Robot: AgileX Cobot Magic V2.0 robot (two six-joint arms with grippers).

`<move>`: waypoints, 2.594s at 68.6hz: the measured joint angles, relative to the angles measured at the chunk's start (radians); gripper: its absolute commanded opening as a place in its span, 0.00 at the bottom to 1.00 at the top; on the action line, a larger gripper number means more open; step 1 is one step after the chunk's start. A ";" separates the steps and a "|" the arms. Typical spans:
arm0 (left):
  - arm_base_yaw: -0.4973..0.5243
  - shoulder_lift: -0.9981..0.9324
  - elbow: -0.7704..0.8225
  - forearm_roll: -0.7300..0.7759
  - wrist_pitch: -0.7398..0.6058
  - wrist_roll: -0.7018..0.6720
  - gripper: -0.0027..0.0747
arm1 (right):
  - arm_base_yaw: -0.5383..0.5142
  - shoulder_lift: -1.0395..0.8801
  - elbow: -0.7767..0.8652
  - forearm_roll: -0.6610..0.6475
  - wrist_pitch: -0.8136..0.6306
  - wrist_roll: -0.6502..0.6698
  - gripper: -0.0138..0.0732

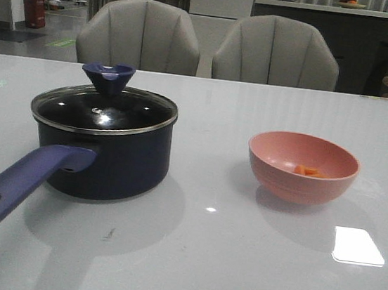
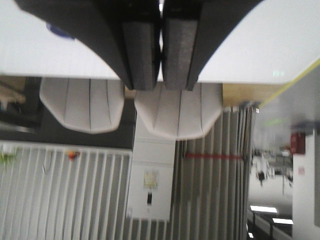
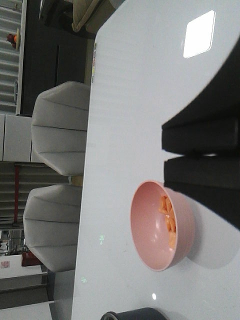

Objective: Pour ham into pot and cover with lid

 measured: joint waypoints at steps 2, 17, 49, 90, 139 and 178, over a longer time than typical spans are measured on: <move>0.000 0.024 -0.022 0.008 0.034 0.000 0.21 | 0.000 0.000 0.000 0.000 0.000 0.000 0.34; 0.000 0.224 -0.121 0.031 0.218 0.000 0.21 | 0.000 0.000 0.000 0.000 0.000 0.000 0.34; 0.000 0.434 -0.123 0.033 0.202 0.000 0.26 | 0.000 0.000 0.000 0.000 0.000 0.000 0.34; 0.000 0.441 -0.117 0.033 0.156 0.000 0.79 | 0.000 0.000 0.000 0.000 0.000 0.000 0.34; 0.000 0.974 -0.653 -0.039 0.631 0.000 0.82 | 0.000 0.000 0.000 0.000 0.000 0.000 0.34; -0.276 1.432 -1.088 0.149 0.772 -0.316 0.82 | 0.000 0.000 0.000 0.000 0.000 0.000 0.34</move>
